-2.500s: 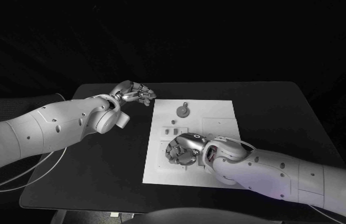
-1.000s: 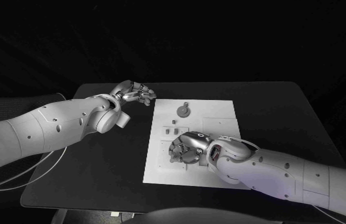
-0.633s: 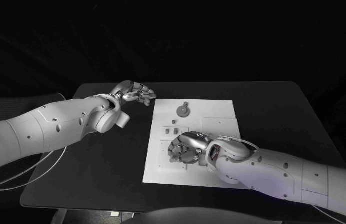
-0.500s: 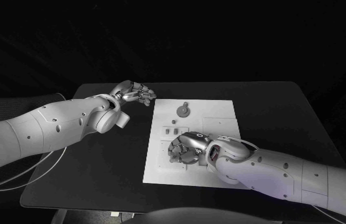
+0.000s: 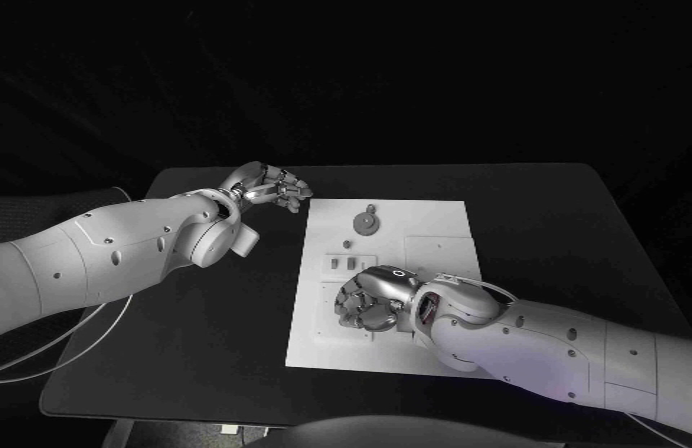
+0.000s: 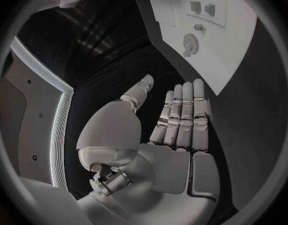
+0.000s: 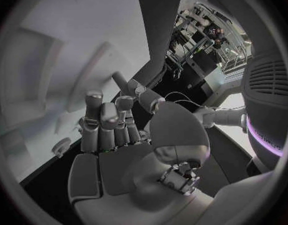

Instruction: Assemble the parts on the task board

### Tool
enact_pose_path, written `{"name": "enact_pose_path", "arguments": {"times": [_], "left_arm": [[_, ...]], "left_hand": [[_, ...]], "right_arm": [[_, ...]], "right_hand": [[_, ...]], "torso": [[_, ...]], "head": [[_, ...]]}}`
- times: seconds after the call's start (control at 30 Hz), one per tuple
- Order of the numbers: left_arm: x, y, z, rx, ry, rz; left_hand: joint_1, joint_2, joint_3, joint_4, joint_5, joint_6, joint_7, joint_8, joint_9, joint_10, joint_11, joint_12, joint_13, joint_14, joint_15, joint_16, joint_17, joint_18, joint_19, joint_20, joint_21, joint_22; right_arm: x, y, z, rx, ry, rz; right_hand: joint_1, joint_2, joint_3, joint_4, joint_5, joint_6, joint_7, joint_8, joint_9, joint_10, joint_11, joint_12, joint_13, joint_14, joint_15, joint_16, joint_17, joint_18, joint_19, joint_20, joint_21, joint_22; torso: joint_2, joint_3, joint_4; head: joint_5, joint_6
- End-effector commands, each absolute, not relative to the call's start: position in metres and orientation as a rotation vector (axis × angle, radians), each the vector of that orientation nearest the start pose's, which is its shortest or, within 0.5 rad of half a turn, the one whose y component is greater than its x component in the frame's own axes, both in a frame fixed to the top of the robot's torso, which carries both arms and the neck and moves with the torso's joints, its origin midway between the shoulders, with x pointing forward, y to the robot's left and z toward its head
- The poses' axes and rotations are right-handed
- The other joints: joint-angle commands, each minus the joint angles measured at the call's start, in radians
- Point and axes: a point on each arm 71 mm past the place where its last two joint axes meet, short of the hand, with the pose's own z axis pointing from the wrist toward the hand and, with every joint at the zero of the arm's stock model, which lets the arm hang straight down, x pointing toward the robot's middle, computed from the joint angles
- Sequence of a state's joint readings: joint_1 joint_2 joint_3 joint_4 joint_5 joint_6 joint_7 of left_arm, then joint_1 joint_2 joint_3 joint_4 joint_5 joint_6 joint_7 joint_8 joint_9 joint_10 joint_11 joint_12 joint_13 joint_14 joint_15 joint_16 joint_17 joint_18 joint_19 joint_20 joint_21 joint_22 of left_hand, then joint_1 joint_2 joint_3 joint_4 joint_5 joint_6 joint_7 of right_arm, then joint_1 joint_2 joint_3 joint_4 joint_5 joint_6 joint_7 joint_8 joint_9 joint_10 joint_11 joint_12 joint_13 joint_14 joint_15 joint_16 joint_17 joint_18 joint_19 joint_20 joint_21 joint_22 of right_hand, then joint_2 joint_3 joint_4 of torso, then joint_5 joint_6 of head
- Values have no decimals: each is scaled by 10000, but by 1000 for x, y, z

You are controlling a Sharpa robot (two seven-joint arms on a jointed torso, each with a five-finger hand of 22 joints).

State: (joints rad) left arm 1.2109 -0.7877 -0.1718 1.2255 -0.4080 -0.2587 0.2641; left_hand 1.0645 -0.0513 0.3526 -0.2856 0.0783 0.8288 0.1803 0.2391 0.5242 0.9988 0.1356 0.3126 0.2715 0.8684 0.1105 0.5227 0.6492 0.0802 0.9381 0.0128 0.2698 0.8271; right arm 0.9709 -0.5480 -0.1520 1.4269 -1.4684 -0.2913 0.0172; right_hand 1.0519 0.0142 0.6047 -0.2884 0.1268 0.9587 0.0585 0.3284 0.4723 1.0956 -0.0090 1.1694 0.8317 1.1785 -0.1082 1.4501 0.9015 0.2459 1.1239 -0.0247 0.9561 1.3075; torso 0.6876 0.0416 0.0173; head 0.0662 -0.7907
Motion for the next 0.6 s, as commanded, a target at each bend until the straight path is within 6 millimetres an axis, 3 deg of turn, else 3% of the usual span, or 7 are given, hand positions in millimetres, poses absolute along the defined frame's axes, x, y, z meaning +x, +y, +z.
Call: {"name": "enact_pose_path", "arguments": {"times": [0.03,0.6], "left_arm": [[520,268,-237,-7649,16938,-11097],[520,269,-237,-7657,16952,-11085]], "left_hand": [[100,9,-61,-9,-54,-70,20,-56,-9,-50,51,-42,-17,13,72,-38,18,132,10,49,-69,9],[97,15,-63,-7,-56,-76,18,-57,-8,-59,56,-48,-19,6,76,-49,25,131,3,52,-75,9]], "right_arm": [[399,-69,-322,-3451,19065,9904],[401,-69,-321,-3319,18807,9933]], "right_hand": [[-7,99,58,-16,58,470,409,119,135,33,-30,-47,17,-3,-50,-16,8,159,18,-64,55,140],[-1,94,62,-20,57,470,408,119,137,35,-31,-48,21,0,-52,-14,10,159,21,-68,58,141]], "torso": [[-1,-5,4],[1,-2,3]], "head": [[-4,9],[-2,25]]}}
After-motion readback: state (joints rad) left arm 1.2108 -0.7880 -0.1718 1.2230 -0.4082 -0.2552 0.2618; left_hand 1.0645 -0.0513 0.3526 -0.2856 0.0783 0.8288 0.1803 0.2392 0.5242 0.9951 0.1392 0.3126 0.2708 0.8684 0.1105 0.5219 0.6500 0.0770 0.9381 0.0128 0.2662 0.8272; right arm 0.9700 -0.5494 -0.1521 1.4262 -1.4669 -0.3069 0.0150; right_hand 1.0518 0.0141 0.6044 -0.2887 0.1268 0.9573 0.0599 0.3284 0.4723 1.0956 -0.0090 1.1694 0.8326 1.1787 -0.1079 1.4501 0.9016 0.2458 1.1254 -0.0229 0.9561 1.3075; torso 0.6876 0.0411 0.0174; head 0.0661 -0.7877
